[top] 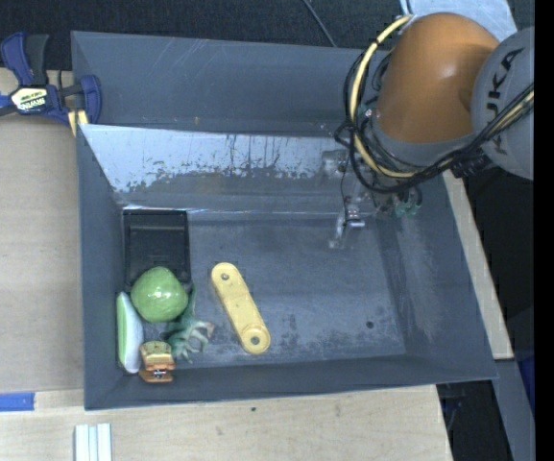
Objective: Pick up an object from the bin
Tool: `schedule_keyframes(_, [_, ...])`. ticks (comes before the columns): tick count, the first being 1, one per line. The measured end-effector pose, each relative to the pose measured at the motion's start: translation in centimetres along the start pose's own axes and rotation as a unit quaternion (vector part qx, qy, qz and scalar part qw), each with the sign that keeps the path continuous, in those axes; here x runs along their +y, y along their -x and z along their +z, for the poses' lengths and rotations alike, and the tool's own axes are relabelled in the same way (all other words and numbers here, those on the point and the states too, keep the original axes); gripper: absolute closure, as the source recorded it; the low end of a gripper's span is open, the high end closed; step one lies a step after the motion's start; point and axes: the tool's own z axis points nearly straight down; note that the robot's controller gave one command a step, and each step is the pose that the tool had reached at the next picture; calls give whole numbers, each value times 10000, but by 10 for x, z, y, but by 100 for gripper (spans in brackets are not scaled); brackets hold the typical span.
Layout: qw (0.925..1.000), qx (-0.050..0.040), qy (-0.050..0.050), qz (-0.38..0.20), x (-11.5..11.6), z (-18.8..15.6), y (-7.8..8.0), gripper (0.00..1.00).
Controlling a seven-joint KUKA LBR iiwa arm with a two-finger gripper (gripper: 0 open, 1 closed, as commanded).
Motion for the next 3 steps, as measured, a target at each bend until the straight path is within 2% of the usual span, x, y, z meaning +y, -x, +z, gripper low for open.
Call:
schedule_keyframes(1, [9999, -20, 6, 147, 75, 124, -8, 0])
schedule_keyframes(2, [9908, -34, -11, -1353, 102, 73, -41, 0])
schedule_keyframes(3, [9973, -1, 12, 740, 141, 107, -76, 0])
